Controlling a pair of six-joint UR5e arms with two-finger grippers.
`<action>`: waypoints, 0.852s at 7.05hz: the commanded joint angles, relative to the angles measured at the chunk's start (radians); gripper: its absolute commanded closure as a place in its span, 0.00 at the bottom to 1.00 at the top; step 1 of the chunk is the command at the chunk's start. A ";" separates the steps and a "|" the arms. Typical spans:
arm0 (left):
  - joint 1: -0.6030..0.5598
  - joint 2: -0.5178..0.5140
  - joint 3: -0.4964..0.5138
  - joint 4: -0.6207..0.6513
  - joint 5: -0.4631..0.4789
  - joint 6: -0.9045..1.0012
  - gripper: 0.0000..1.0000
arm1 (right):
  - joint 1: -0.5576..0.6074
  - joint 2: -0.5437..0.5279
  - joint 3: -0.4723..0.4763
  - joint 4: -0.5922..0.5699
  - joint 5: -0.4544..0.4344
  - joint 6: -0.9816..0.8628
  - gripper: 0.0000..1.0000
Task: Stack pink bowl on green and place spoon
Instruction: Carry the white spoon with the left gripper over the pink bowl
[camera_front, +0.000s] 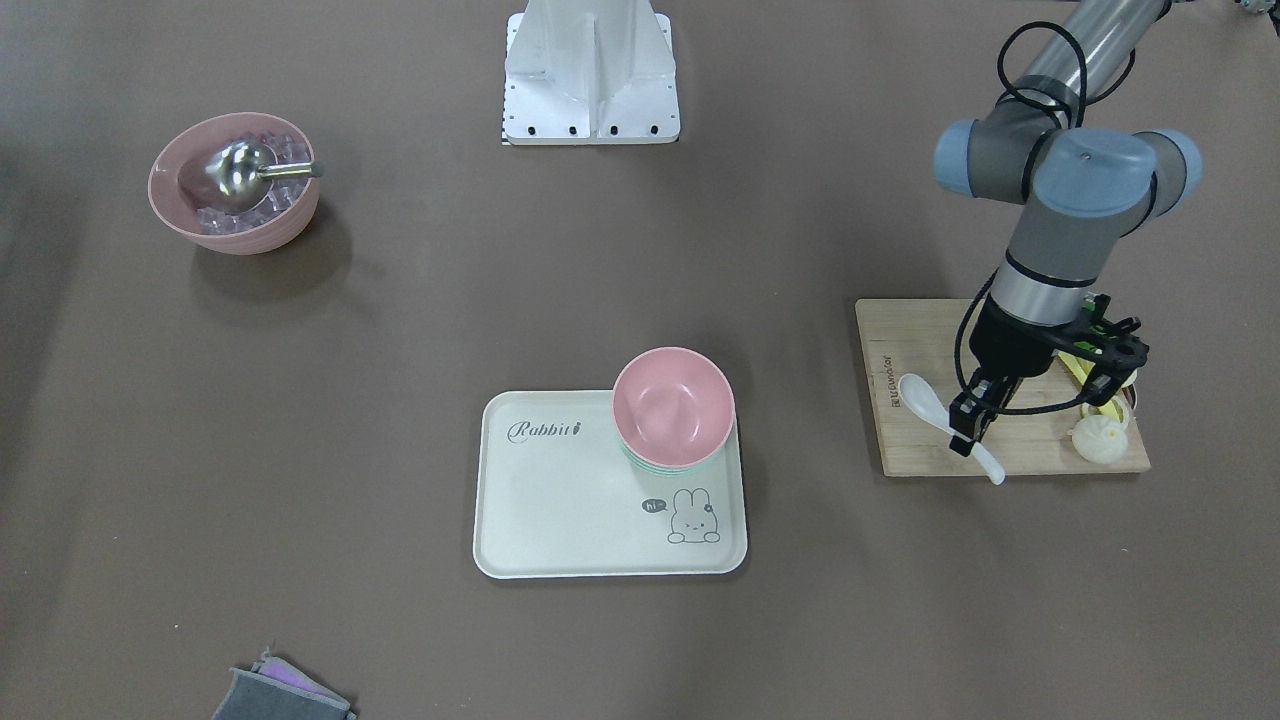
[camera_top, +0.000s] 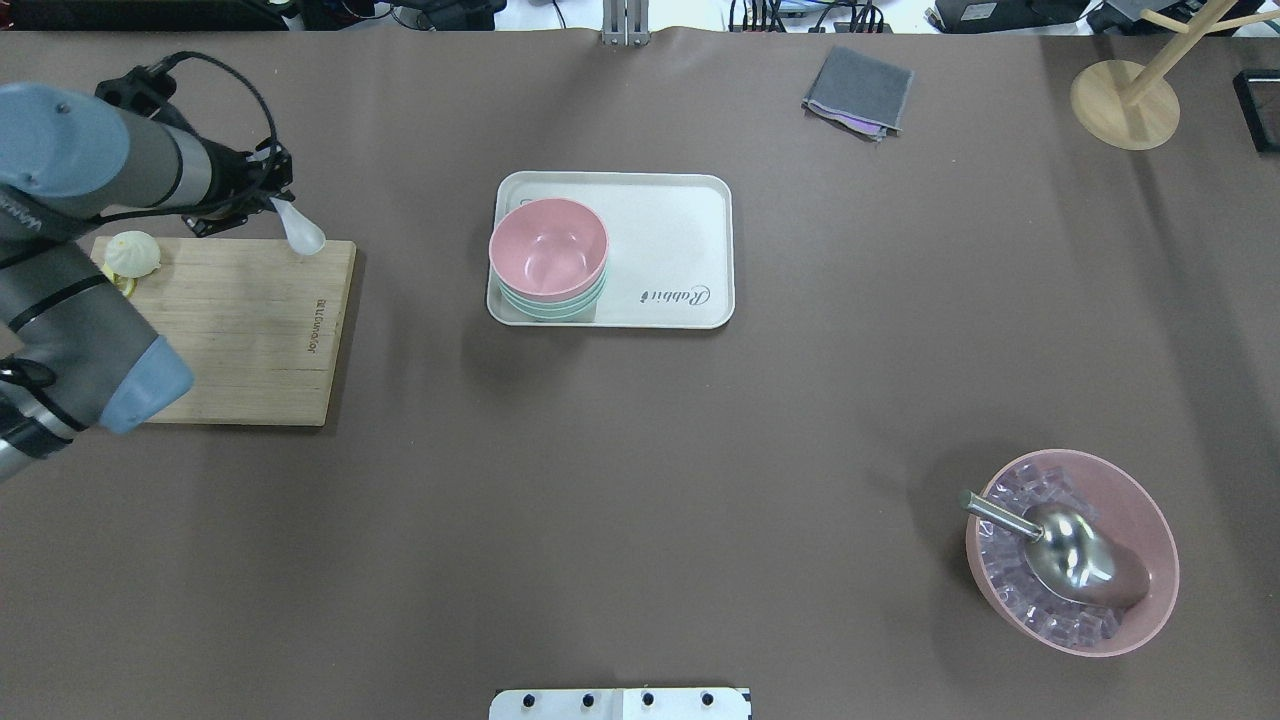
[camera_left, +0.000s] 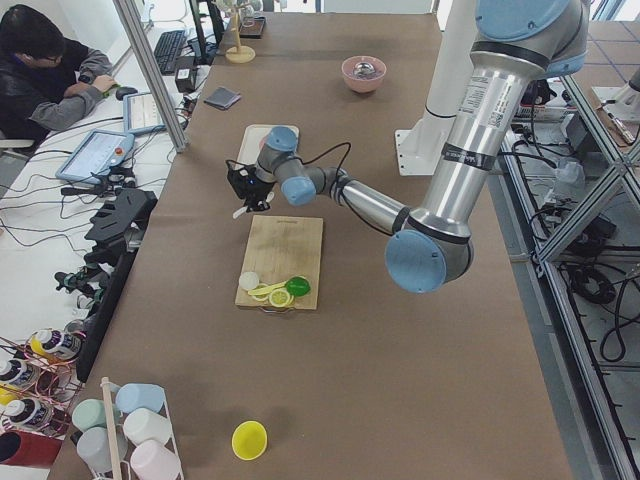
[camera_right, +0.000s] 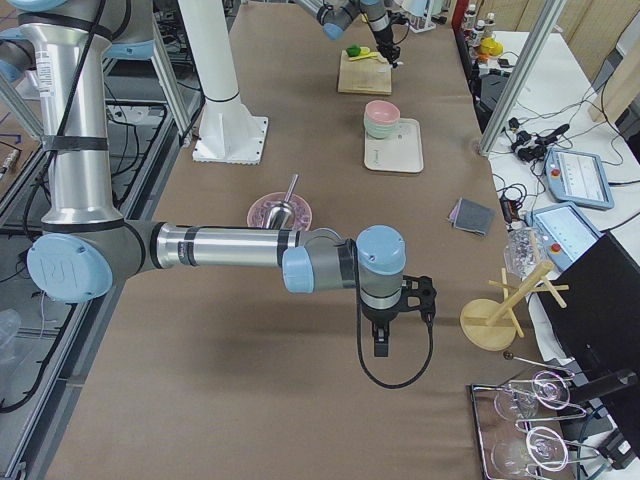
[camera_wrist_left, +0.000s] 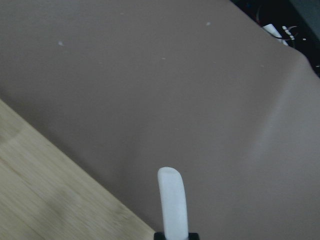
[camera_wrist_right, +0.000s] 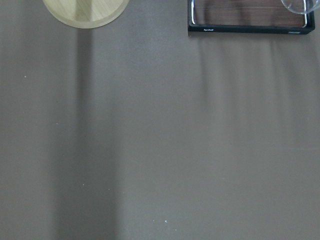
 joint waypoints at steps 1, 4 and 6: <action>0.004 -0.202 0.001 0.207 0.003 -0.008 1.00 | 0.046 -0.083 0.004 0.003 -0.004 -0.009 0.00; 0.125 -0.381 0.140 0.236 0.143 -0.050 1.00 | 0.072 -0.120 0.010 0.001 0.009 -0.029 0.00; 0.213 -0.416 0.194 0.235 0.210 -0.070 1.00 | 0.074 -0.125 0.015 0.001 0.009 -0.029 0.00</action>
